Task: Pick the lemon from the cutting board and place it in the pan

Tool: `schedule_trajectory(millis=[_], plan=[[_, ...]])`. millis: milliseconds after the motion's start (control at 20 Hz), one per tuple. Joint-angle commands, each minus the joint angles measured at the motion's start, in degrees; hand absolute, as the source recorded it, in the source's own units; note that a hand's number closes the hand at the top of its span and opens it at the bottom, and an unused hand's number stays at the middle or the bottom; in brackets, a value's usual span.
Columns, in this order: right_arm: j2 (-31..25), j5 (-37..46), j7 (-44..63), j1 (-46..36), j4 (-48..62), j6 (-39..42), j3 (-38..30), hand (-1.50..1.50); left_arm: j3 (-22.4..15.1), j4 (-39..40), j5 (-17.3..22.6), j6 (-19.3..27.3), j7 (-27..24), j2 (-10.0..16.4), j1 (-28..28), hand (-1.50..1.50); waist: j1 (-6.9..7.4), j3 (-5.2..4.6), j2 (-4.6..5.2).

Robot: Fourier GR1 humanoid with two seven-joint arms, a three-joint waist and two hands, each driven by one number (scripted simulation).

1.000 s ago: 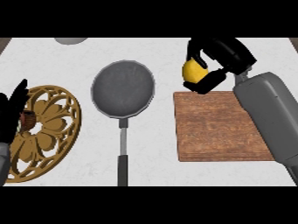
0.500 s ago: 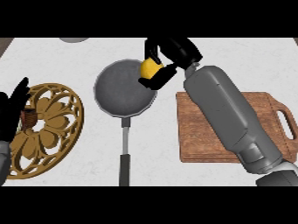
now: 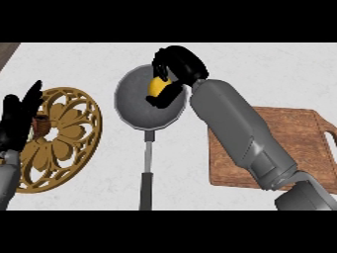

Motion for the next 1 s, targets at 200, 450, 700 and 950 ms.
schedule_trajectory(millis=[200, 450, 700, 950], plan=[[0.4, -10.3, -1.4, 1.8, 4.3, -1.5, 4.1, 1.50, -1.3, 3.1, 0.0, -1.9, 0.8, -1.2, -2.4, 0.00, 4.22, -0.63, 1.38], [0.4, -15.2, -3.7, 6.2, 5.7, 0.1, 6.9, -1.50, -3.1, 1.7, -1.0, -1.4, 1.6, -2.8, -3.1, 0.00, 5.95, -0.54, 1.67], [0.4, -19.2, -3.6, 4.2, 4.7, -0.5, 9.1, -1.50, -4.4, 1.8, -3.0, -0.1, 3.7, -3.7, -5.8, 0.00, 6.22, -0.48, 1.68], [0.4, -26.2, -8.2, 6.7, 2.5, -3.5, 7.9, -1.50, -4.0, 2.6, -2.4, -0.6, 2.2, -4.3, -4.6, 0.00, 6.04, -0.48, 1.66]])
